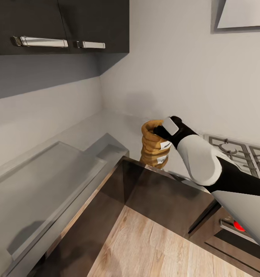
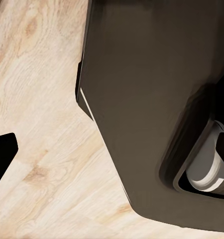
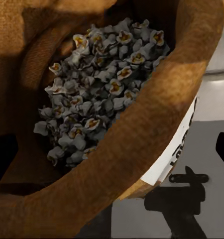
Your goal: In the kitchen, take the popcorn bag from the countertop, put it into the microwave, and heat it until the popcorn is cooked so the cooked popcorn ends up inside the bag.
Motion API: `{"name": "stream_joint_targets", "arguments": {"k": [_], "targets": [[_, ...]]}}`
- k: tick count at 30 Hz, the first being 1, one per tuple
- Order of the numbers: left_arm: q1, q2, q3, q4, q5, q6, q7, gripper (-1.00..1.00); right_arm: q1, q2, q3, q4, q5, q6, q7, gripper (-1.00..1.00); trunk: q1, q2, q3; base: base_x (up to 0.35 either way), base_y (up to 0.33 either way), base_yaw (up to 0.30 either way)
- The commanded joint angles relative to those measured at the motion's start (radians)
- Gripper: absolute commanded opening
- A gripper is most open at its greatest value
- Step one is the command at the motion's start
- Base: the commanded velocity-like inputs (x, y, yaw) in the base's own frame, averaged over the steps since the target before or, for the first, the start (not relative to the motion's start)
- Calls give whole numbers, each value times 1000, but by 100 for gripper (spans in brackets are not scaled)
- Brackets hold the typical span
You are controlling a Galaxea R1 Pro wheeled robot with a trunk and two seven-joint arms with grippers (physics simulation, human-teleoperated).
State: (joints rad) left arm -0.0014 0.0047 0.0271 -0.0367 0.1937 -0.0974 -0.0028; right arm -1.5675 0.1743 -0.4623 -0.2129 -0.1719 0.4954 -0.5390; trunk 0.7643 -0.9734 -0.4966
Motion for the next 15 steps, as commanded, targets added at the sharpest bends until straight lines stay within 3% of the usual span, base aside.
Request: {"name": "stream_joint_targets", "arguments": {"k": [1, 15], "targets": [[0, 0, 2, 0, 4, -2, 0, 100, 0, 0, 5, 9, -10, -5, -6, 100, 0, -1, -1, 0, 0, 0], [0, 0, 2, 0, 4, -2, 0, 100, 0, 0, 4, 26, -9, -25, -2, 100, 0, -1, -1, 0, 0, 0]]}}
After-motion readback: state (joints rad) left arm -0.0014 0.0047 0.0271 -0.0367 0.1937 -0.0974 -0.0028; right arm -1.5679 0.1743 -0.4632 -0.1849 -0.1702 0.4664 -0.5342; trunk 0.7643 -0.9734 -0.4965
